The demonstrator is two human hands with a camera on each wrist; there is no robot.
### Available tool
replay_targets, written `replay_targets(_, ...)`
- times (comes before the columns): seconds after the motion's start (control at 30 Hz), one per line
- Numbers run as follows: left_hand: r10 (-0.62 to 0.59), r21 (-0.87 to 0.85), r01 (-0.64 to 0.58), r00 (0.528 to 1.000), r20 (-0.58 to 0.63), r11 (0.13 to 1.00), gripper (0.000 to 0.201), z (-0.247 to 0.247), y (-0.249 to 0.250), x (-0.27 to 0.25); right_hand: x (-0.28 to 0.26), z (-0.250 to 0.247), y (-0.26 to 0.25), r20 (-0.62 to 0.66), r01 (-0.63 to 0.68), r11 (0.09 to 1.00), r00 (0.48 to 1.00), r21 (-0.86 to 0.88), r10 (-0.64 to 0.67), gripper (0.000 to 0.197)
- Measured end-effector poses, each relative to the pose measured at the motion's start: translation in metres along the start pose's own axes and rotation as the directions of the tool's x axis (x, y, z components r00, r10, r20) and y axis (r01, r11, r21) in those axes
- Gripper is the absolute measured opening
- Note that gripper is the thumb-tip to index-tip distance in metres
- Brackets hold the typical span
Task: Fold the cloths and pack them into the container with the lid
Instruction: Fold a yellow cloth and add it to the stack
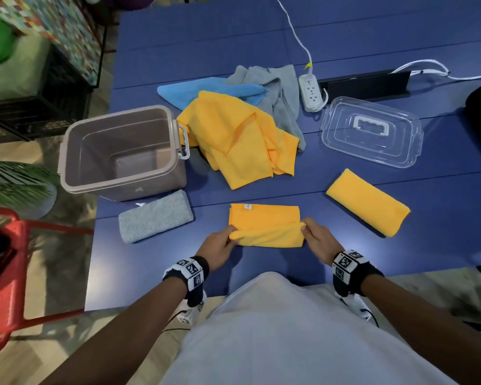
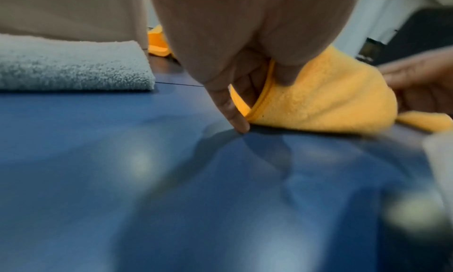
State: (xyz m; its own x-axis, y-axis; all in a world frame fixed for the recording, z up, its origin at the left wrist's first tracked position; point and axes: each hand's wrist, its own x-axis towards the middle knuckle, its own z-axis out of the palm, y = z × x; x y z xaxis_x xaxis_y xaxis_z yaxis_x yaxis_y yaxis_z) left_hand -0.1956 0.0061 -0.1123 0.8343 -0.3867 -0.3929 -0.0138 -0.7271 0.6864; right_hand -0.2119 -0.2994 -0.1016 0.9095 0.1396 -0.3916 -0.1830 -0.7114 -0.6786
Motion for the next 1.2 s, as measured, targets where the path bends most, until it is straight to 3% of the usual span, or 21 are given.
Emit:
replay_targets(0.17, -0.227, -0.184, 0.212, 0.972, -0.063, 0.960, 0.031, -0.011, 0.017, 0.028, 0.030, 0.000, -0.009, -0.035, -0.131, 0.991, 0.991, -0.035, 0.130, 0.016)
replay_targets(0.3, -0.335, -0.104, 0.326, 0.938, -0.091, 0.940, 0.024, -0.016, 0.023, 0.046, 0.051, 0.001, -0.010, -0.021, -0.221, 0.958, 0.975, -0.185, 0.220, 0.013)
replay_targets(0.43, -0.413, -0.030, 0.413, 0.902, -0.128, 0.910, 0.040, -0.013, 0.026, 0.055, 0.059, 0.003, -0.009, -0.035, -0.296, 0.932, 0.955, -0.209, 0.295, 0.027)
replay_targets(0.6, -0.457, -0.068, 0.453, 0.868, -0.193, 0.889, 0.027, -0.010, 0.033, 0.059, 0.060, 0.005, -0.011, -0.022, -0.371, 0.895, 0.926, -0.248, 0.378, 0.031)
replay_targets(0.67, -0.424, -0.044, 0.425, 0.879, -0.216, 0.904, 0.037, -0.006, 0.036, 0.058, 0.057, 0.005, -0.012, -0.095, -0.317, 0.917, 0.948, -0.242, 0.302, 0.029)
replay_targets(0.73, -0.347, 0.122, 0.378, 0.912, -0.221, 0.918, 0.047, 0.000, 0.036, 0.058, 0.054, 0.005, -0.013, -0.175, -0.178, 0.960, 0.974, -0.216, 0.141, 0.037)
replay_targets(0.8, -0.273, 0.308, 0.340, 0.932, -0.240, 0.889, 0.044, 0.004, 0.034, 0.059, 0.052, 0.004, -0.015, -0.070, -0.020, 0.963, 0.998, -0.269, 0.001, 0.049)
replay_targets(0.87, -0.227, 0.412, 0.305, 0.947, -0.228, 0.859, 0.037, 0.003, 0.033, 0.060, 0.051, 0.004, -0.019, 0.101, 0.045, 0.898, 0.995, -0.437, -0.001, 0.057)
replay_targets(0.93, -0.196, 0.488, 0.248, 0.968, -0.156, 0.837, 0.034, 0.000, 0.036, 0.064, 0.052, 0.002, -0.023, 0.174, 0.023, 0.854, 0.982, -0.519, 0.080, 0.062)
replay_targets(1.03, -0.140, 0.588, 0.085, 0.989, 0.049, 0.805, 0.040, -0.008, 0.044, 0.075, 0.056, 0.000, -0.025, 0.246, 0.016, 0.877, 0.962, -0.481, 0.118, 0.059)
replay_targets(1.1, -0.136, 0.603, -0.001, 0.974, 0.181, 0.798, 0.042, -0.013, 0.044, 0.082, 0.056, 0.000, -0.027, 0.306, 0.056, 0.872, 0.946, -0.486, 0.109, 0.054)
replay_targets(1.2, -0.124, 0.507, -0.064, 0.936, 0.328, 0.860, 0.042, -0.016, 0.051, 0.099, 0.052, -0.008, -0.022, 0.333, 0.049, 0.928, 0.939, -0.370, 0.083, 0.051)
